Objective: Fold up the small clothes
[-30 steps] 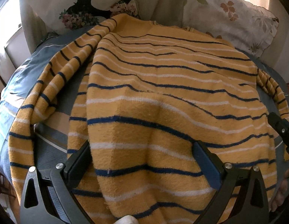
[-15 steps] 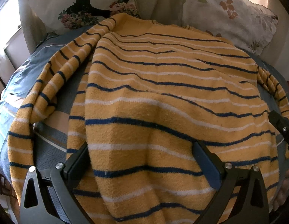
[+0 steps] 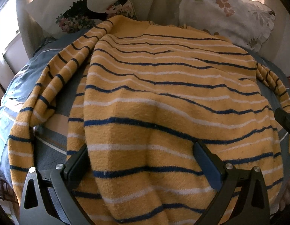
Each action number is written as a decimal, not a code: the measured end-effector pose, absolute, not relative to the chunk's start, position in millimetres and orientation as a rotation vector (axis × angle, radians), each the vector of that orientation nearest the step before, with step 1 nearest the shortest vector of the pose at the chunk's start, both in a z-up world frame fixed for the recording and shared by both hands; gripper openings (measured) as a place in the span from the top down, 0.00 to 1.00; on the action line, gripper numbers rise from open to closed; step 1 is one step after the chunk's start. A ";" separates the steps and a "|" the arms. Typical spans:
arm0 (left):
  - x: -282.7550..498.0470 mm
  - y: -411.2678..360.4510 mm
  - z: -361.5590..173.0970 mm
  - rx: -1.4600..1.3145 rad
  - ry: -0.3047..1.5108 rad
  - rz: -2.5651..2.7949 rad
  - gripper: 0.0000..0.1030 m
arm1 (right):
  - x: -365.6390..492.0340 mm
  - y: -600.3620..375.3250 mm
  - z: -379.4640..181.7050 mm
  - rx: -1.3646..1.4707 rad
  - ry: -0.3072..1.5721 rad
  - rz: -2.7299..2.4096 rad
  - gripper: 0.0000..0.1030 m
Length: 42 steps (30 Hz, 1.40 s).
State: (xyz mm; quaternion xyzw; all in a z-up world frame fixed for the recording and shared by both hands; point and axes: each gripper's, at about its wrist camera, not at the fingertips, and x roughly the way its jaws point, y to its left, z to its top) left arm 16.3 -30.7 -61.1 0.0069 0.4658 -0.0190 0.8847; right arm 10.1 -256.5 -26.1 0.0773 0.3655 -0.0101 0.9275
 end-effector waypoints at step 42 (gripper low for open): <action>16.5 -27.7 -58.3 0.012 0.927 -0.036 0.00 | 25.9 -246.5 -55.6 0.153 0.842 -0.019 0.04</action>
